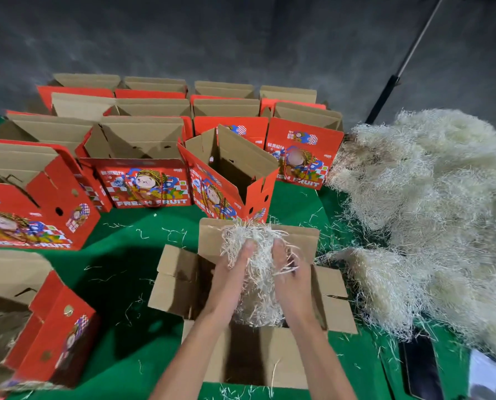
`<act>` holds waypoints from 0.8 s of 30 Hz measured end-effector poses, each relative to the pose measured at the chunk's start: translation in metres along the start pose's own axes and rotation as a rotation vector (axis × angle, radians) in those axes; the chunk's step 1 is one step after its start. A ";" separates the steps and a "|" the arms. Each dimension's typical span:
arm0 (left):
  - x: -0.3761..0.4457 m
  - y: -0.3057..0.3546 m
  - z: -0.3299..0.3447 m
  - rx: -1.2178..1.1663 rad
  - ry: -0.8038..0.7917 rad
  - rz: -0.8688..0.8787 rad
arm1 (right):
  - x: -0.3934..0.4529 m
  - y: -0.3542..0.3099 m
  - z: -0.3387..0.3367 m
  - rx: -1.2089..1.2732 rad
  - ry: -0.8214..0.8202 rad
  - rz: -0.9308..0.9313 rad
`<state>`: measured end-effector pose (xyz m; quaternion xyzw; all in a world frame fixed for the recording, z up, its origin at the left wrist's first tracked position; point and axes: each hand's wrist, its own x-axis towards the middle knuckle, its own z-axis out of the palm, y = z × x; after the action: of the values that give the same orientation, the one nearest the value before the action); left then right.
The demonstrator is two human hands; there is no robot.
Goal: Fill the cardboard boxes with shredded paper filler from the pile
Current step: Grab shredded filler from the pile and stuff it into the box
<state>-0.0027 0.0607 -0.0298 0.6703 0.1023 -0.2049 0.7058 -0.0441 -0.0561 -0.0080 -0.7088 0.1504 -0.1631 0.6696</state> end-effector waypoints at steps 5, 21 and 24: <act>-0.011 -0.006 -0.009 0.037 0.116 -0.077 | 0.005 0.011 -0.013 0.025 0.085 0.014; 0.002 0.020 -0.061 -0.136 -0.138 -0.082 | 0.016 0.016 -0.063 0.025 0.236 0.304; 0.008 0.013 -0.057 -0.223 -0.192 -0.060 | 0.000 0.018 -0.043 -0.061 -0.067 0.262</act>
<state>0.0169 0.1164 -0.0262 0.5617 0.0765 -0.2767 0.7759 -0.0623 -0.0961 -0.0238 -0.7080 0.2240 -0.0461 0.6681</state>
